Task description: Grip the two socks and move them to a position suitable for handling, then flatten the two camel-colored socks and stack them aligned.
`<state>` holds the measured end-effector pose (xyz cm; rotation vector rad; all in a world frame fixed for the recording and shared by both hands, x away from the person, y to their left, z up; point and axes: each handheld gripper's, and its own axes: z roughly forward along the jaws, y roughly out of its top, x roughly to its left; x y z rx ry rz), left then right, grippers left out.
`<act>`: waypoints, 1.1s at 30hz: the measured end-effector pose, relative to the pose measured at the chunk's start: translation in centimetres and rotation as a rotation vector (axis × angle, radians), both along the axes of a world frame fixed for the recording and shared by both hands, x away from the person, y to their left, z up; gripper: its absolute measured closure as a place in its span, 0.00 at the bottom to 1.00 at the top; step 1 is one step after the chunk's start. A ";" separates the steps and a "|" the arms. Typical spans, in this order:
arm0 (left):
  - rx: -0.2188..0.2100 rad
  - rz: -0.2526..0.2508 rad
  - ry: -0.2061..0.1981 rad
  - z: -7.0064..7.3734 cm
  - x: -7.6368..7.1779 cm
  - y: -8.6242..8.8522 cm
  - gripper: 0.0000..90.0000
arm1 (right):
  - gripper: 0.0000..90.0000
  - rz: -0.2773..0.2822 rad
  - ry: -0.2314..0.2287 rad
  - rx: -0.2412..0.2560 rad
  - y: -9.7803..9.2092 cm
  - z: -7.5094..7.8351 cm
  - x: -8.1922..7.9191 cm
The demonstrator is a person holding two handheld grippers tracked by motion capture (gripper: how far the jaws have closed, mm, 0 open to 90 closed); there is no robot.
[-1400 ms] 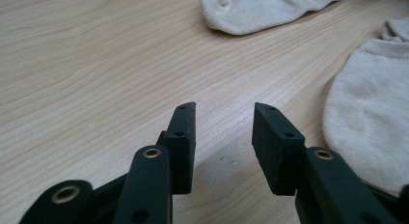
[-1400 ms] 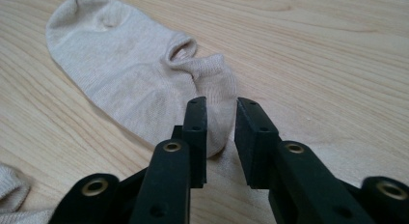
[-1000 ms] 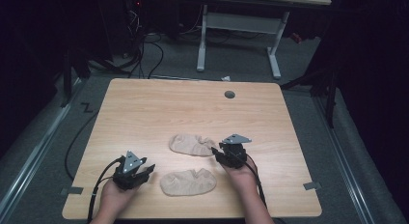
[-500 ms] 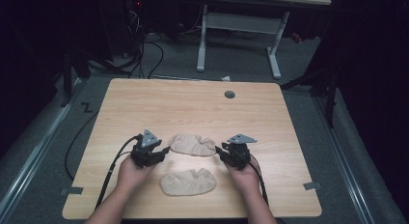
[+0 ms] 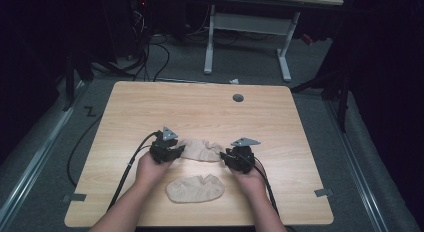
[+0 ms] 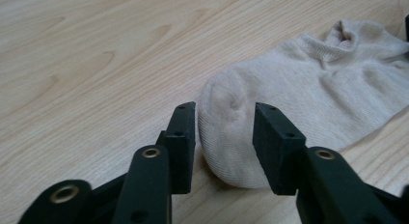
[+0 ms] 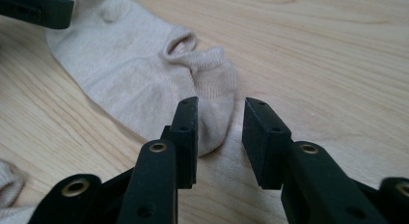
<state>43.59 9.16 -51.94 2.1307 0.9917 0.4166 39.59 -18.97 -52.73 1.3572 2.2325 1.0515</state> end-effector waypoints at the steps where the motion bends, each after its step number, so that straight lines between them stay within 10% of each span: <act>1: 0.004 0.005 0.000 -0.1 0.1 0.0 0.68 | 0.76 0.003 0.006 -0.012 0.1 -0.2 0.1; 11: 0.029 0.015 -0.005 -0.6 0.2 -0.3 0.96 | 0.95 0.029 -0.012 -0.043 0.5 -0.2 -0.1; 33: -0.055 0.025 -0.090 1.3 -3.5 1.6 0.97 | 0.96 0.073 -0.141 -0.020 0.9 1.5 -2.0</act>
